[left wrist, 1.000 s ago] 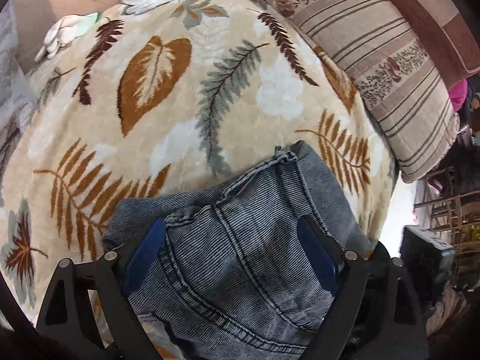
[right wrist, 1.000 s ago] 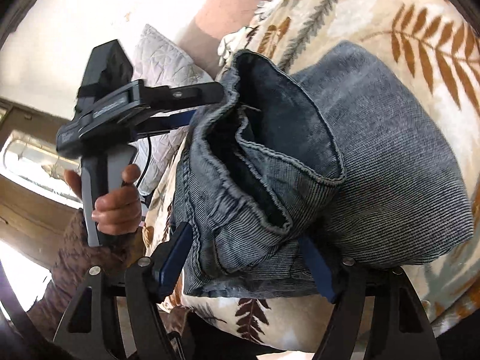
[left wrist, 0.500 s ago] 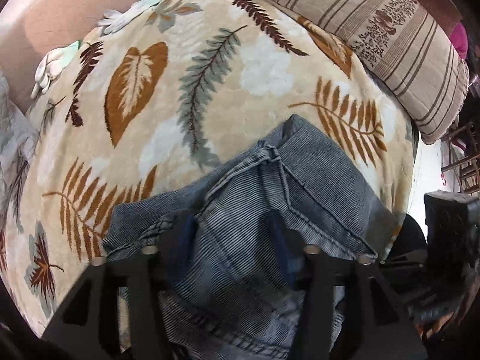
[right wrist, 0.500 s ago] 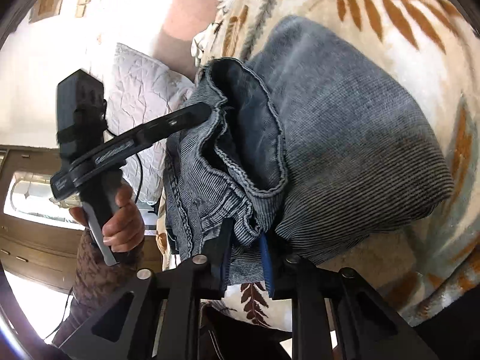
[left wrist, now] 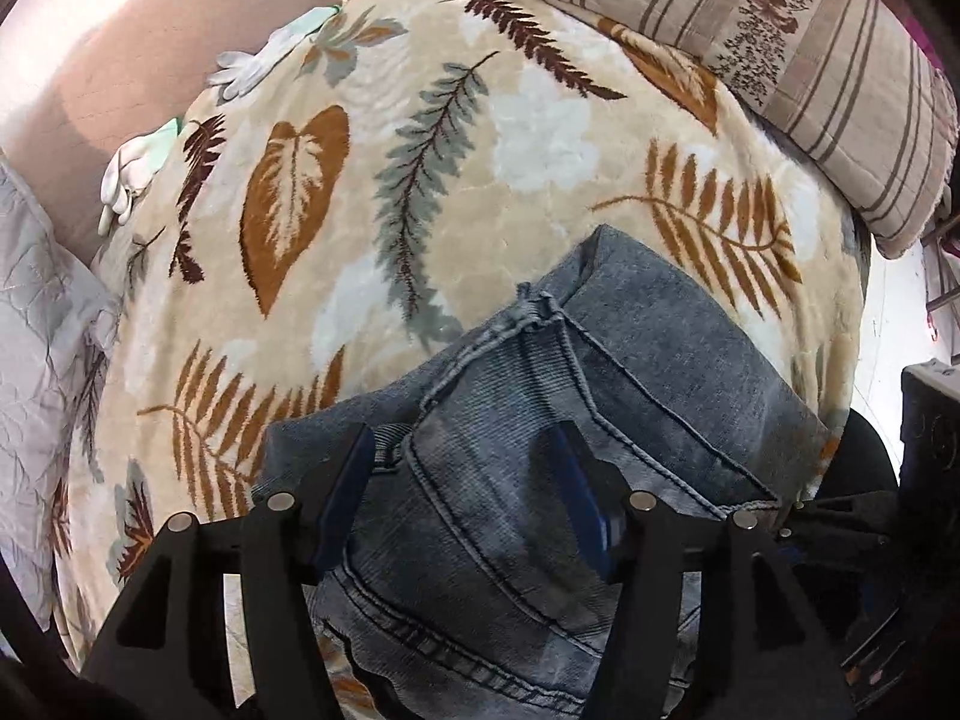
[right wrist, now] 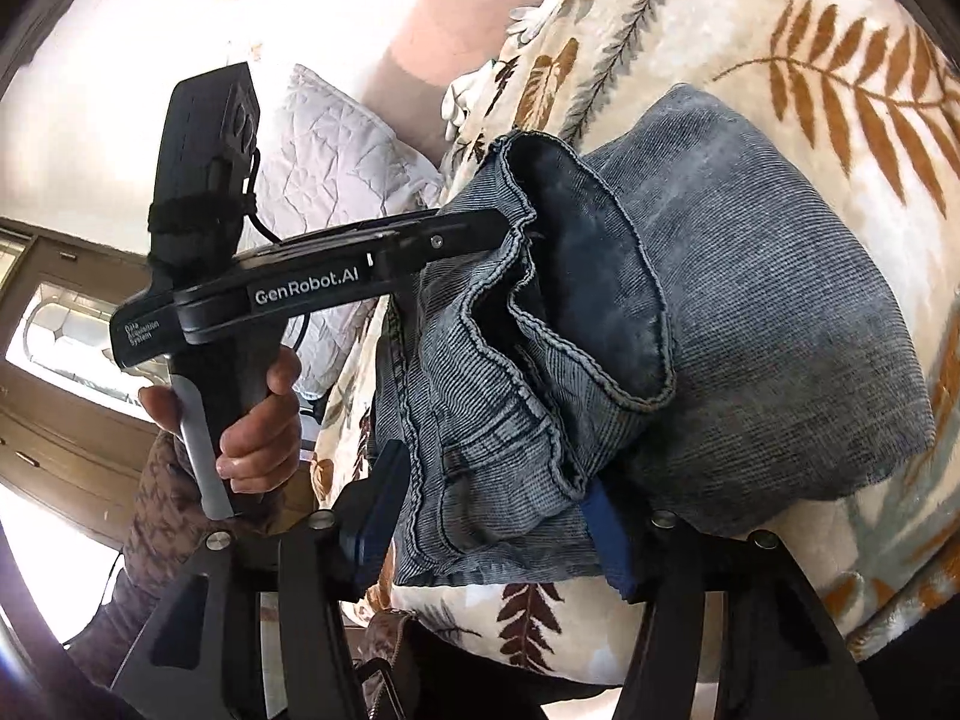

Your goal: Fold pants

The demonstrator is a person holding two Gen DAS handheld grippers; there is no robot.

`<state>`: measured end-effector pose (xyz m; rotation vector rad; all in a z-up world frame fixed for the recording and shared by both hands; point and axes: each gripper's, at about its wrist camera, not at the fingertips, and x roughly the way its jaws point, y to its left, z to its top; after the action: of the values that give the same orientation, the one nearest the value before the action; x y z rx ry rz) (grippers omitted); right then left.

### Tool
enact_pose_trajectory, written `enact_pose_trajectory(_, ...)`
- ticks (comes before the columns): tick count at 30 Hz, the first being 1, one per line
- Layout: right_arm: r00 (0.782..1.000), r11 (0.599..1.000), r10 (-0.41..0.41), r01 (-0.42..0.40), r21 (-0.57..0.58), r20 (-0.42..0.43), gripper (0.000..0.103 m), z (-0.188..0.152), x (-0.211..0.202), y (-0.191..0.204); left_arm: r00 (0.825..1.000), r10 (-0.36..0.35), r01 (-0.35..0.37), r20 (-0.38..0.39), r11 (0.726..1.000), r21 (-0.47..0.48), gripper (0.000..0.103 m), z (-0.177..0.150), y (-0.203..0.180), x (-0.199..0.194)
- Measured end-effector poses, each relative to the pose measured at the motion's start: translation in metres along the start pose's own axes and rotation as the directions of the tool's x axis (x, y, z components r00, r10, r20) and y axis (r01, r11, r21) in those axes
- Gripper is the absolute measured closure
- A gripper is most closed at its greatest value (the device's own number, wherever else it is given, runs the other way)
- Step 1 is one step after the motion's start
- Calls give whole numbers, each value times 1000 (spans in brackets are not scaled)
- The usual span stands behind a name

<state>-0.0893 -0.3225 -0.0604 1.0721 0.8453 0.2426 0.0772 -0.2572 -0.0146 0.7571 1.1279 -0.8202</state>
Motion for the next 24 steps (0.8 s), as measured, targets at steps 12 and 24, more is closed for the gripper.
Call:
enact_pose_trajectory(12, 995, 995, 92, -93, 30, 34, 89, 12, -31, 6, 984, -160, 172, 77, 968, -184, 72, 0, 13, -24)
enact_pose_trajectory(24, 995, 985, -57, 43, 169, 83, 85, 11, -66, -74, 996, -75, 84, 45, 966, -243, 71, 36, -40, 34)
